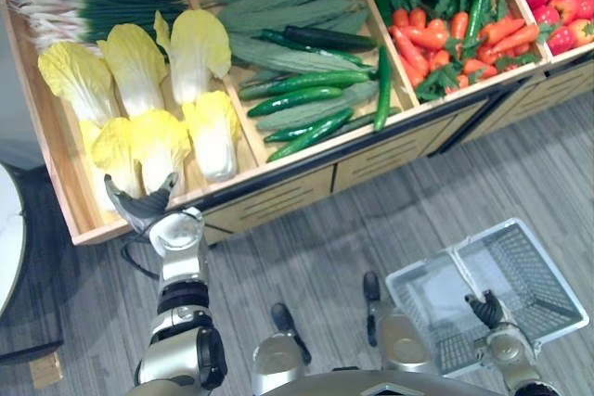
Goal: Pick vegetable in the basket
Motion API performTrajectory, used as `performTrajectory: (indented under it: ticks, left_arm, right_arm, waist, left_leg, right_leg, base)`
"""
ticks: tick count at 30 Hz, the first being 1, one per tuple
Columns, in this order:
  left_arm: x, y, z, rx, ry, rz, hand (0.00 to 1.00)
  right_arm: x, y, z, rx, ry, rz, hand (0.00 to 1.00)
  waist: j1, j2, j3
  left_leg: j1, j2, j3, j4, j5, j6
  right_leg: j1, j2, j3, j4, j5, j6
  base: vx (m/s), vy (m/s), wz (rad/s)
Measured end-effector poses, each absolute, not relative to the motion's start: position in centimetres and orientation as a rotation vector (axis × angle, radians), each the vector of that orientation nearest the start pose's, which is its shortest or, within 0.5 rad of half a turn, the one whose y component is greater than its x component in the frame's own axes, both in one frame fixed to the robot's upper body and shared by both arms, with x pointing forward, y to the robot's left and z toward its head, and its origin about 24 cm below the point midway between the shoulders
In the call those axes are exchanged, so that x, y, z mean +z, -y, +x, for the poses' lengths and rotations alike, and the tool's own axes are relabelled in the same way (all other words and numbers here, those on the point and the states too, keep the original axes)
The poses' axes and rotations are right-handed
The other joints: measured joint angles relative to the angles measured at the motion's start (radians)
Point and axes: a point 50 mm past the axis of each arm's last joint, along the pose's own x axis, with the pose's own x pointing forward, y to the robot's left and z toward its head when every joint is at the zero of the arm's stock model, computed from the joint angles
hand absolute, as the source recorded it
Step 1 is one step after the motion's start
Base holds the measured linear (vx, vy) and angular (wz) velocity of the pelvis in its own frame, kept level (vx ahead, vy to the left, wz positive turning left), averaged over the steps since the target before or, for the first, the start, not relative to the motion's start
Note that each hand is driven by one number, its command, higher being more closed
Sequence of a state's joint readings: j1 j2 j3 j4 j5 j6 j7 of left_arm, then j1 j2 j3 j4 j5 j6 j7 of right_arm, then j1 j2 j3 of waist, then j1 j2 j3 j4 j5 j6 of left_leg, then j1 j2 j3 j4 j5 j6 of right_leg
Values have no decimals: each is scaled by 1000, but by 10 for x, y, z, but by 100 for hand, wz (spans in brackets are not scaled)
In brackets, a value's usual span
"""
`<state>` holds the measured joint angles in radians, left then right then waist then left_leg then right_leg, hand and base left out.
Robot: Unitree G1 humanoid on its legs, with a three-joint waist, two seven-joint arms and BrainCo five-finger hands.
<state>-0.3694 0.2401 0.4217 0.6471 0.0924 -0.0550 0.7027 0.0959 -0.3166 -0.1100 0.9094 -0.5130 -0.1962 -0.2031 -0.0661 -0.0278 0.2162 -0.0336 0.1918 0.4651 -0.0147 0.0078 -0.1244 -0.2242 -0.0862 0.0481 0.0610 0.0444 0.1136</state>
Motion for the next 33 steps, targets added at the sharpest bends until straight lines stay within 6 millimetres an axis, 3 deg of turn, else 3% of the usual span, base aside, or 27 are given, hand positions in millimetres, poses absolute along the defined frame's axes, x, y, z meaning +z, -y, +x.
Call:
performTrajectory:
  ticks: [10, 24, 30, 33]
  left_arm:
    - [71, -309, 278, 1142, 63, 153, 0]
    - [74, -300, 276, 1153, 98, 155, 0]
    - [57, -321, 270, 1200, -15, 191, 0]
    - [59, -325, 274, 1217, -30, 172, 0]
  right_arm:
    - [-112, 283, 132, -131, -772, -779, 100]
    - [-112, 280, 133, -134, -768, -778, 100]
    - [-109, 279, 142, -133, -742, -779, 100]
    - [-109, 279, 143, -133, -740, -780, 100]
  waist:
    - [17, -1, 8]
    - [20, -14, 32]
    - [22, -23, 52]
    - [40, -28, 65]
  left_leg:
    - [0, -8, -6, -1, 0, 0]
    - [-7, -13, -11, -1, 1, 2]
    - [-20, -12, -6, 0, 1, 2]
    - [-27, -10, -6, 2, 1, 2]
  right_leg:
    - [7, -2, 7, -7, 4, 1]
    - [17, -5, 9, -37, 23, 3]
    - [3, -2, 14, -41, 28, 2]
    - [-3, -2, 14, -41, 28, 2]
  base:
    - [22, 3, 1]
    - [2, 0, 0]
    - [18, -4, -2]
    - [0, 0, 0]
